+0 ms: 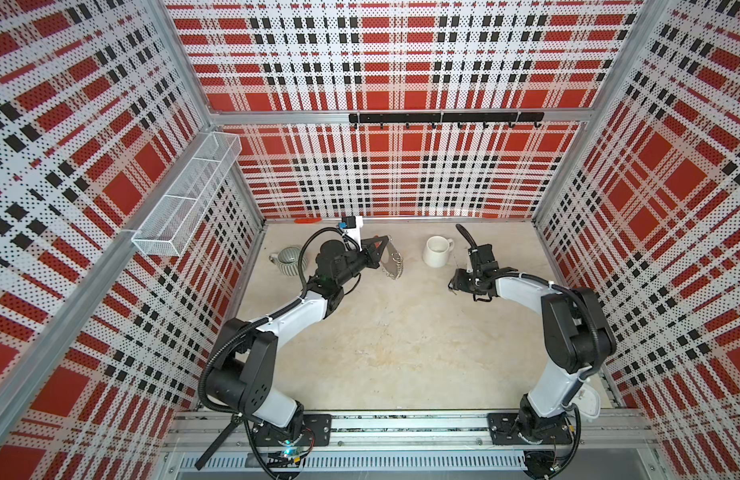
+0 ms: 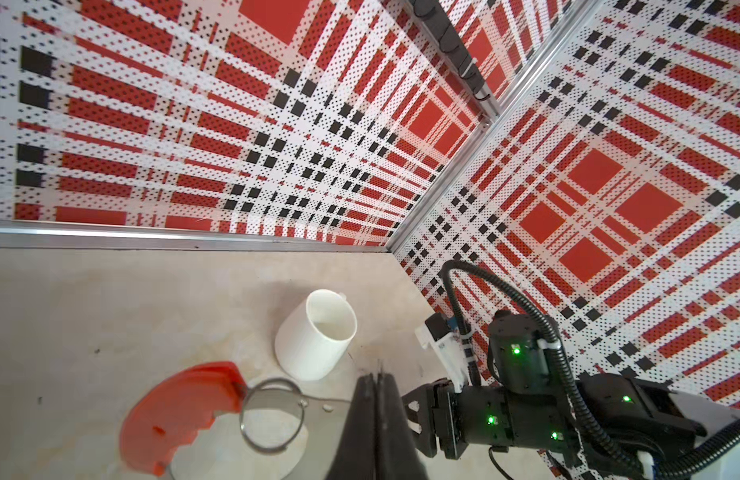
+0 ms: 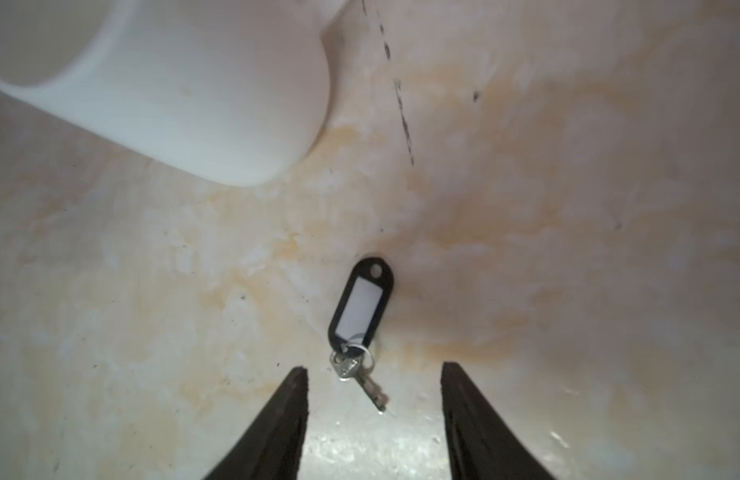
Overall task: Put the keys on the keyring
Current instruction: 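Lower the open right gripper over the black-tagged key beside the white mug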
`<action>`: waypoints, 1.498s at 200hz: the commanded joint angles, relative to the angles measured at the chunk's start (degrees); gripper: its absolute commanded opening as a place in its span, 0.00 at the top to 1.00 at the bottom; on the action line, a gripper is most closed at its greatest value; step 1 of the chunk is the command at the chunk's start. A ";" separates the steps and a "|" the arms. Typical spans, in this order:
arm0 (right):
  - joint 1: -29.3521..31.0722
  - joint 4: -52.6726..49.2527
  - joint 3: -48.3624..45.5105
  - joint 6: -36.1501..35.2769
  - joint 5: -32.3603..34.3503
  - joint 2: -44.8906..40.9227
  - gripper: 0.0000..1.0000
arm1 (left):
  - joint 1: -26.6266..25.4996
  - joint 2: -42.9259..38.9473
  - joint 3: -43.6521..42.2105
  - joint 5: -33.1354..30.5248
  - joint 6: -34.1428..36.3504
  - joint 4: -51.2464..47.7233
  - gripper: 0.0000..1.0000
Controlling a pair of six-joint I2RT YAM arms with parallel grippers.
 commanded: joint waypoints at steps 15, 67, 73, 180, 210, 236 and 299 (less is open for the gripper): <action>0.02 2.10 0.09 -0.56 -3.29 1.31 0.59 | -0.52 -2.14 -0.91 0.11 -1.82 5.14 1.00; 0.02 3.04 0.21 -4.33 -2.05 4.82 0.57 | -1.14 -0.51 -1.62 3.81 -3.06 6.48 1.00; -0.02 3.07 0.52 -4.70 -1.59 5.33 0.57 | -1.22 -0.31 -1.84 3.72 -3.44 7.18 1.00; 4.01 -2.81 2.56 -2.79 4.67 0.45 1.00 | -4.53 3.03 -1.00 3.10 -5.19 12.87 1.00; 4.69 -3.35 2.23 -2.83 4.52 -1.86 0.95 | -5.18 3.87 -0.35 3.01 -5.37 12.87 1.00; 2.75 -2.23 0.34 -4.13 3.65 -2.18 0.83 | -5.41 4.23 -0.66 3.86 -5.28 12.88 1.00; 1.43 0.66 -2.66 -5.62 -3.33 -0.61 0.68 | -5.62 5.31 -0.28 6.83 -5.46 12.87 1.00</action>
